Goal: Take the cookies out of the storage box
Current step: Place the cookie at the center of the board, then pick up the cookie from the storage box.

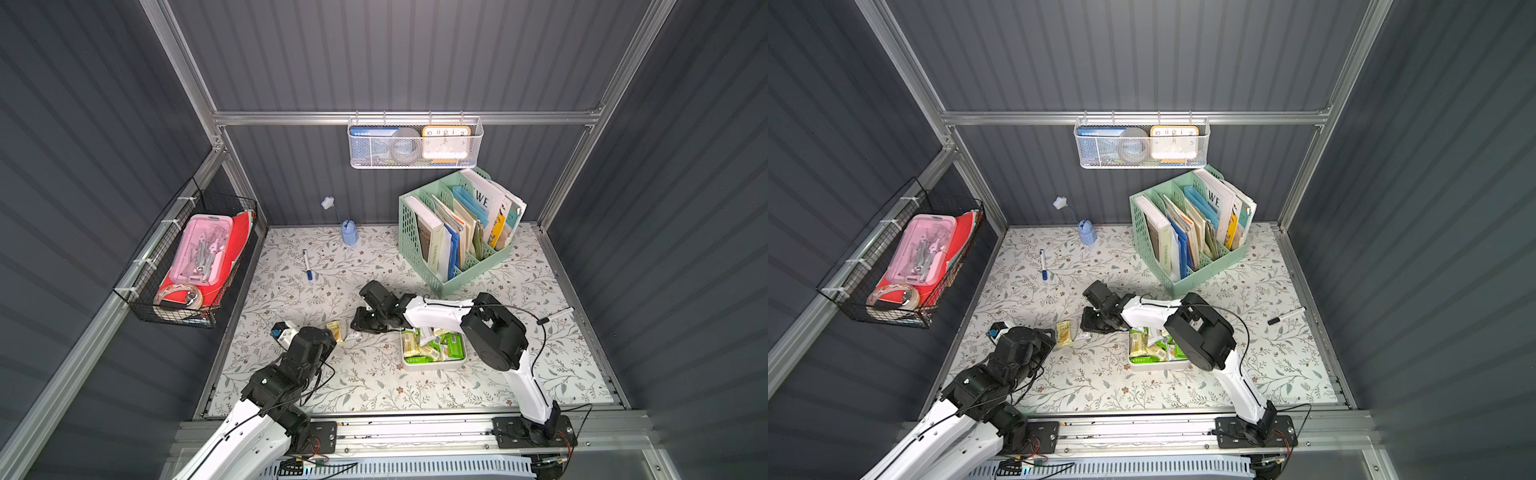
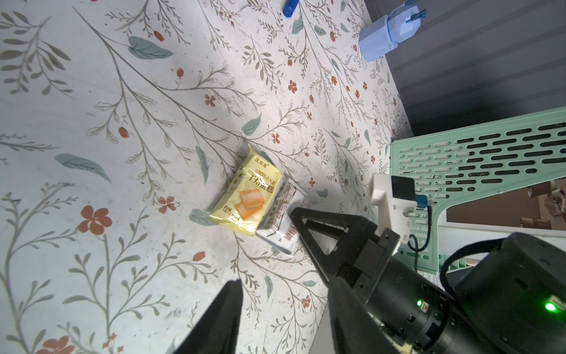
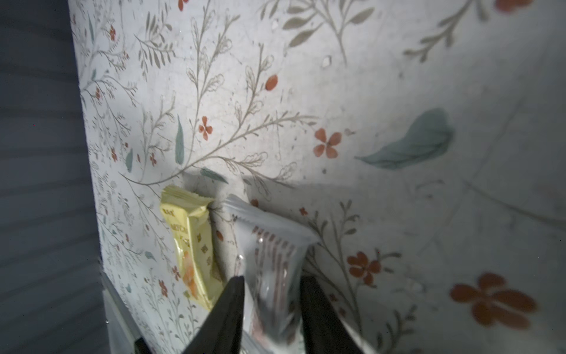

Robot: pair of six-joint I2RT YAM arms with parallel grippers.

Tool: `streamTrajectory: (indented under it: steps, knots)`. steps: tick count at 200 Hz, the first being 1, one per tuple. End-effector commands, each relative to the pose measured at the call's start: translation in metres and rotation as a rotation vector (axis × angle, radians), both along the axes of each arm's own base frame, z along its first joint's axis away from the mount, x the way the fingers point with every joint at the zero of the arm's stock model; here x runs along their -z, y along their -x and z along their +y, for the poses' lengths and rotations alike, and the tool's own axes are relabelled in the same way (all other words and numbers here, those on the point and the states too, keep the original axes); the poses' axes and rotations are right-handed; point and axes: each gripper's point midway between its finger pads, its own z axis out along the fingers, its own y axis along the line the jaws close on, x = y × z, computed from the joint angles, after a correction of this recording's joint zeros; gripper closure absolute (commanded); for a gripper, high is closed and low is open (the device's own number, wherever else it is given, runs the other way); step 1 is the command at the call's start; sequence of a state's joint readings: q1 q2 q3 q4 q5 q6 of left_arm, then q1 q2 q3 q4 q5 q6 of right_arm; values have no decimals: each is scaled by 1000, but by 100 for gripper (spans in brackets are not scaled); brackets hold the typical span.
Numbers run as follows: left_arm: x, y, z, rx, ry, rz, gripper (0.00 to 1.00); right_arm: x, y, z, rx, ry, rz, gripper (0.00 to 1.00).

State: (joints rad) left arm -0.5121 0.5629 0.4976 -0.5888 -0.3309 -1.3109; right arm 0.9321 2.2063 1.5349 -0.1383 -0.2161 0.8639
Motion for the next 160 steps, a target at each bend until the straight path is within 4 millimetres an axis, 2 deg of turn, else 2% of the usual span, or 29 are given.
streamTrajectory:
  steps: [1,42,67,89,117,134,137,160]
  knots:
    - [3,-6,-10,61,-7,-6,49,-27,-3,-17,32,36,-79,57]
    - [-7,-25,-44,220,1,-33,50,-82,6,-56,51,16,-215,53]
    - [-7,-34,-62,330,-39,-15,49,-107,13,-98,96,19,-273,54]
    - [-6,-39,-79,441,-72,15,47,-112,18,-146,159,41,-288,54]
    - [-11,-40,-101,491,-96,15,44,-115,21,-214,283,78,-311,54]
    - [-14,-39,-121,531,-183,31,42,-113,22,-251,361,122,-346,54]
    - [-14,-40,-124,536,-199,37,42,-121,24,-257,377,110,-364,54]
    - [-6,-45,-155,590,-246,81,34,-127,30,-295,456,151,-393,54]
